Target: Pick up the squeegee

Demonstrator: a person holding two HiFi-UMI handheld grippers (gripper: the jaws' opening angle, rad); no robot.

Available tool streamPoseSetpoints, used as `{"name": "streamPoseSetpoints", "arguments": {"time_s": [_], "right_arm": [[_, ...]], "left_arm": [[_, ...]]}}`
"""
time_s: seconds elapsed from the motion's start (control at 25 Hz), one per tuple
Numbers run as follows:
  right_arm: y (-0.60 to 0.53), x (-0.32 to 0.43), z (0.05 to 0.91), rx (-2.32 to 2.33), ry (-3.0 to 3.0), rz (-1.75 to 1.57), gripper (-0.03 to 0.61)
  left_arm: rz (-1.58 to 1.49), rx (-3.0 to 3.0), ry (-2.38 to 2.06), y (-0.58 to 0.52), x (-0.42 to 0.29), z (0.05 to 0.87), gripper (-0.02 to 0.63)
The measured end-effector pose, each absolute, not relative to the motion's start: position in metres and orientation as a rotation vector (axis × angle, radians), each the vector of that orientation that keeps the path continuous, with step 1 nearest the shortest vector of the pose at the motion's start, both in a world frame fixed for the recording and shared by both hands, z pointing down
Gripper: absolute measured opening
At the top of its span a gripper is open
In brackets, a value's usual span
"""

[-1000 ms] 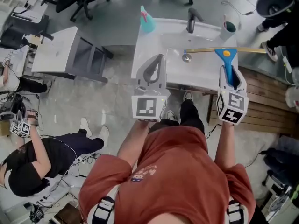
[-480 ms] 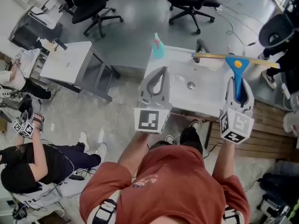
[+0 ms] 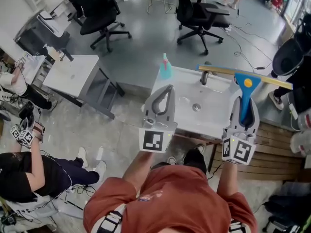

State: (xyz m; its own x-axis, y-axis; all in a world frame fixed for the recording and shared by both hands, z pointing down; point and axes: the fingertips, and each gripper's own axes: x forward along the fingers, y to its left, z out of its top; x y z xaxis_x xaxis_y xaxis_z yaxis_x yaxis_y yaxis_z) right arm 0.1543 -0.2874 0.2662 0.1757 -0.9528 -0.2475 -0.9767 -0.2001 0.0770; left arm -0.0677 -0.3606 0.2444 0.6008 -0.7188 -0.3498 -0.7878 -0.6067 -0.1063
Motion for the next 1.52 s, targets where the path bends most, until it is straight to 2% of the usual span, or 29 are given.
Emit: {"name": "streamPoseSetpoints", "arguments": {"time_s": [1.52], "right_arm": [[-0.287, 0.125, 0.282, -2.332, 1.992, 0.326, 0.146]], "left_arm": [[0.355, -2.591, 1.283, -0.349, -0.099, 0.263, 0.015]]}}
